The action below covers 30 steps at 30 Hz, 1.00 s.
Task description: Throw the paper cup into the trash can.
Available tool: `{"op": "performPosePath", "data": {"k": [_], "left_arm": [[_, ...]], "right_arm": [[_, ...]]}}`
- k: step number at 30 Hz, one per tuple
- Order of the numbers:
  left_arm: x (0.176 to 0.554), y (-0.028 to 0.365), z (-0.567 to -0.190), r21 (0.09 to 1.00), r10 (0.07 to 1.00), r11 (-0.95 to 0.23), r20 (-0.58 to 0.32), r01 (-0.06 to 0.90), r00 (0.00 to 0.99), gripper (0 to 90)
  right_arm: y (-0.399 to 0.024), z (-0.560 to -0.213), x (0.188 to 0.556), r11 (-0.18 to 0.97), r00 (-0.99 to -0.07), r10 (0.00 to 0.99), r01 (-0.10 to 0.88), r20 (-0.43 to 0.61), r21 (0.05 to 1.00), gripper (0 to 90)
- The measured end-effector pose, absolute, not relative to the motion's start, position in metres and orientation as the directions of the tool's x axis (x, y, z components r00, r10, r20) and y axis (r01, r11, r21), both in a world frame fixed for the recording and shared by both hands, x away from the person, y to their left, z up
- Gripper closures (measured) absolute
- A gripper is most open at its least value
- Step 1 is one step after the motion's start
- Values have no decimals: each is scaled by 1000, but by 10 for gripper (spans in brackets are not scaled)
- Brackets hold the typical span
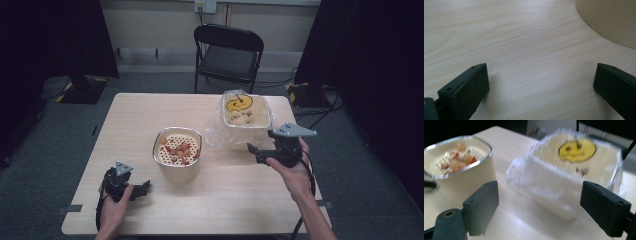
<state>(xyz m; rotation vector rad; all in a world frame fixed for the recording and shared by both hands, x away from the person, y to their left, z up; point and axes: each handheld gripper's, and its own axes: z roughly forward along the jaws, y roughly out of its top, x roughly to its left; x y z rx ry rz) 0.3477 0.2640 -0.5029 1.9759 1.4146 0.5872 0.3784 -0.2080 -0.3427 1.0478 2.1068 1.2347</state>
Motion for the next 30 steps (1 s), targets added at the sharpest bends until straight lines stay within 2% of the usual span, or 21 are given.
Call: {"op": "performPosePath", "data": {"k": [7,11,14,20,21,30], "left_arm": [[348,264,-503,714,946,-223,-5,664,323,0],[348,264,-503,713,946,-222,-7,665,323,0],[348,264,-503,712,946,-222,-8,666,324,0],[348,264,-503,712,946,-224,-5,665,324,0],[348,264,-503,712,946,-225,-4,665,324,0],[348,264,-503,712,946,-224,-6,665,325,0]], "right_arm": [[-217,-379,359,301,-591,807,414,2,859,148],[-220,-401,353,326,-574,818,428,-25,843,165],[-224,-420,353,305,-579,815,472,30,827,165],[-229,-455,357,337,-539,842,517,-7,787,164],[-231,-461,360,323,-534,846,538,18,779,164],[-230,-493,365,377,-507,861,603,-27,703,160]]}}
